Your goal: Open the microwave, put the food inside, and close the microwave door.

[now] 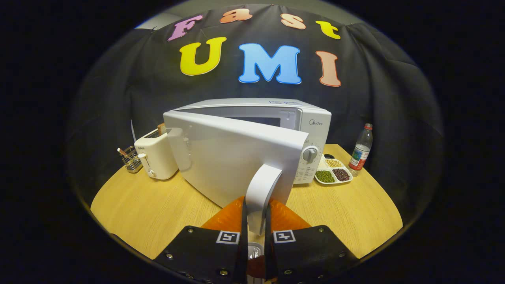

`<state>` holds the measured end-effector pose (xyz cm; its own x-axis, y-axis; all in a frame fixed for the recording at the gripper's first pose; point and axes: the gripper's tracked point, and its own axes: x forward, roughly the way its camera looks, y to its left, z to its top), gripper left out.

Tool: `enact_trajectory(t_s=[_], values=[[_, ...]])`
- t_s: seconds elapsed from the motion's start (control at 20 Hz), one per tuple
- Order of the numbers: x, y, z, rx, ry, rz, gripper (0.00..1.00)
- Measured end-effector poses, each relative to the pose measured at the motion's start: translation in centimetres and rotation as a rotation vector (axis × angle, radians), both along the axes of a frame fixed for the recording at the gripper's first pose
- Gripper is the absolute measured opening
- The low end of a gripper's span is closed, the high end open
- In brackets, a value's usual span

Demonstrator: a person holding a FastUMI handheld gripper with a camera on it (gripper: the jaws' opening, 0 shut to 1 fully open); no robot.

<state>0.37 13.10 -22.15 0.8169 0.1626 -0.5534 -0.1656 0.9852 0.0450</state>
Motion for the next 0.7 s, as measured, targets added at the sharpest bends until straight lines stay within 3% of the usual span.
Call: enact_trajectory(t_s=[0.5,0.7], values=[[-6.2,5.3,1.0,-0.008,-0.042,0.026,0.19],[-8.6,8.7,0.9,0.004,-0.037,0.083,0.19]])
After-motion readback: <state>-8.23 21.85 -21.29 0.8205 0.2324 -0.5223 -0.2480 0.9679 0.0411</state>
